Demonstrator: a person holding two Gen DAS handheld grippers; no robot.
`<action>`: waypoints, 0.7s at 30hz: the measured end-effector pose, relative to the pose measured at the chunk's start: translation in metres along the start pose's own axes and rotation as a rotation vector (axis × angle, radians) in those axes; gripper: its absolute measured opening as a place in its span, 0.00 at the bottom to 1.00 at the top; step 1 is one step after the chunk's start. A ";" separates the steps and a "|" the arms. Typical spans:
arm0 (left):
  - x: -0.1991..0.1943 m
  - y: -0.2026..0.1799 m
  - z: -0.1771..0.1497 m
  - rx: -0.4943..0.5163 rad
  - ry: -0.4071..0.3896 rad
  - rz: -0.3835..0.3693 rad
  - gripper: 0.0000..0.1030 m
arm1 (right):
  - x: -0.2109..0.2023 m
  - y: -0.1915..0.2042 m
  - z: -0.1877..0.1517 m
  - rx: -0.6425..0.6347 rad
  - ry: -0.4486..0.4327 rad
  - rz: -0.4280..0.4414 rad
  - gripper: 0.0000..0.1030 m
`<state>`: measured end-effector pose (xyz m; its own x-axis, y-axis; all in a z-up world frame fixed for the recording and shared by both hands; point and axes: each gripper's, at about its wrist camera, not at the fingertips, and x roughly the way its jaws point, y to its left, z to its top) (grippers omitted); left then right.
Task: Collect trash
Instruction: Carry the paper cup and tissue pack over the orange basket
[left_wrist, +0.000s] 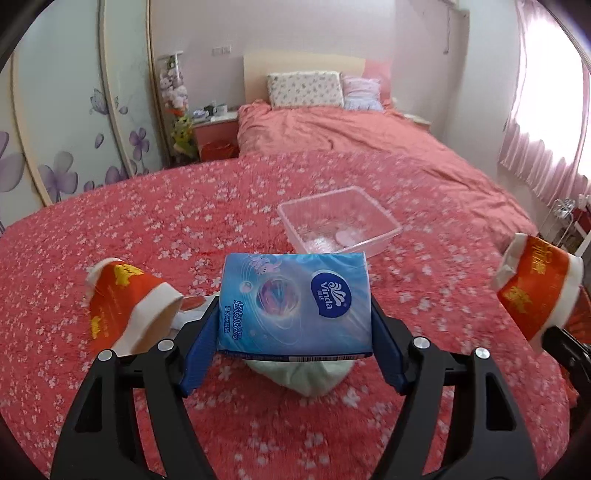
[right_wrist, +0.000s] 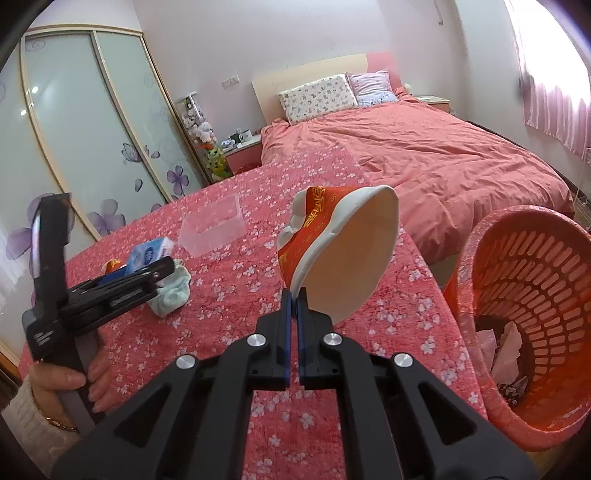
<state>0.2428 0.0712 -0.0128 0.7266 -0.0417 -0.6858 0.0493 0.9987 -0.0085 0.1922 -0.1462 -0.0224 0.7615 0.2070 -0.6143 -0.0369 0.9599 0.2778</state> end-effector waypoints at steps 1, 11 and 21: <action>-0.006 0.000 0.000 -0.001 -0.008 -0.013 0.71 | -0.004 -0.001 0.000 0.002 -0.007 -0.002 0.04; -0.052 -0.030 0.003 0.020 -0.090 -0.142 0.71 | -0.052 -0.019 -0.005 0.040 -0.074 -0.052 0.03; -0.077 -0.085 -0.002 0.077 -0.129 -0.286 0.71 | -0.102 -0.050 -0.017 0.073 -0.148 -0.149 0.03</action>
<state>0.1814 -0.0101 0.0392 0.7568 -0.3280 -0.5654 0.3117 0.9414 -0.1290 0.1055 -0.2118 0.0138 0.8419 0.0285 -0.5388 0.1262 0.9605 0.2480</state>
